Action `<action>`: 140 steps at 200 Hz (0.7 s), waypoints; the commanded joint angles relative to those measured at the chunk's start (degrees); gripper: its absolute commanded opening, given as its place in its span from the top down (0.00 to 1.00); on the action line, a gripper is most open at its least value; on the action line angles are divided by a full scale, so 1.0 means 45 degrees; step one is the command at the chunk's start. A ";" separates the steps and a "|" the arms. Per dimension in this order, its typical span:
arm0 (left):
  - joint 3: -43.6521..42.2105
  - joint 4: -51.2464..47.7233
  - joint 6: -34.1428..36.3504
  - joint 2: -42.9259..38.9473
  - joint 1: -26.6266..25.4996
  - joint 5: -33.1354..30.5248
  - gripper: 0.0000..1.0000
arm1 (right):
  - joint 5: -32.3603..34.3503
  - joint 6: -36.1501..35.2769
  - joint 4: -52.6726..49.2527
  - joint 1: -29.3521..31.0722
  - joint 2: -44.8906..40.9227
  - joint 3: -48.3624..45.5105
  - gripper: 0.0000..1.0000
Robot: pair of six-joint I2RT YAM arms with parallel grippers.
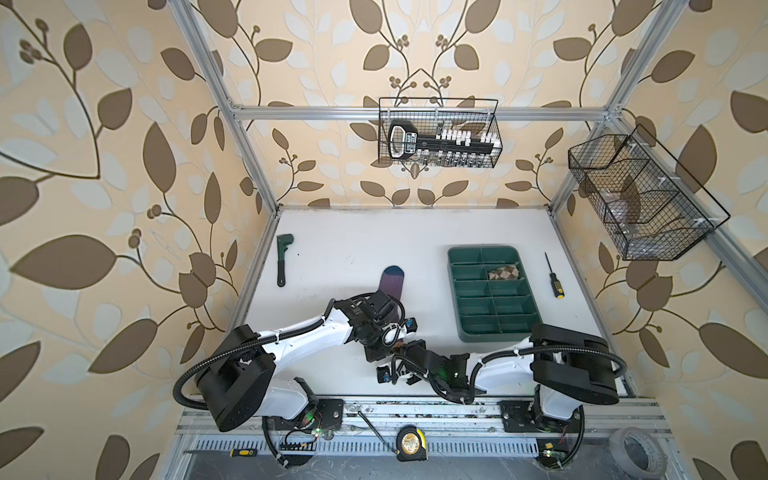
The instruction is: Roll the socks
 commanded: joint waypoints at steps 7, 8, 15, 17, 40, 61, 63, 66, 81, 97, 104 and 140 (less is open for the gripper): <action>0.0133 0.1257 -0.0764 -0.1583 0.0136 -0.2773 0.64 | -0.2003 0.1073 -0.3929 -0.0176 -0.0704 0.0900 1.00; 0.0136 0.1284 -0.0793 -0.1622 0.0136 -0.2918 0.64 | -0.2062 0.1122 -0.4043 -0.0182 -0.0719 0.0927 1.00; 0.0213 0.1447 -0.0975 -0.1916 0.0136 -0.3924 0.60 | -0.2544 0.1282 -0.4756 -0.0307 -0.0800 0.1142 1.00; 0.0231 0.1497 -0.1017 -0.2008 0.0141 -0.4211 0.59 | -0.2680 0.1325 -0.4951 -0.0336 -0.0833 0.1192 1.00; 0.0486 0.1510 -0.1032 -0.3057 0.0146 -0.6276 0.56 | -0.3924 0.1568 -0.6509 -0.0717 -0.0982 0.1692 1.00; 0.0983 0.0751 -0.0907 -0.3942 0.0140 -0.7875 0.56 | -0.4743 0.1871 -0.7221 -0.1142 -0.1002 0.2106 1.00; 0.1049 0.0673 -0.0883 -0.4038 0.0137 -0.7977 0.56 | -0.4812 0.1888 -0.7267 -0.1194 -0.0991 0.2140 1.00; 0.1157 0.0504 -0.0850 -0.4180 0.0137 -0.8116 0.57 | -0.4937 0.1912 -0.7380 -0.1259 -0.0978 0.2230 1.00; 0.1698 -0.0568 -0.0626 -0.5054 0.0136 -0.8191 0.58 | -0.5829 0.1976 -0.7897 -0.1668 -0.0894 0.2642 0.99; 0.2431 -0.1923 -0.0094 -0.6092 0.0136 -0.6934 0.58 | -0.7063 0.1745 -0.8803 -0.2142 -0.0637 0.3273 1.00; 0.2744 -0.2560 0.0367 -0.6514 0.0136 -0.5928 0.58 | -0.7644 0.1590 -0.9275 -0.2363 -0.0449 0.3579 1.00; 0.3756 -0.5197 0.2737 -0.7726 0.0044 -0.2378 0.58 | -1.0479 0.1431 -1.2173 -0.3679 0.1432 0.6074 1.00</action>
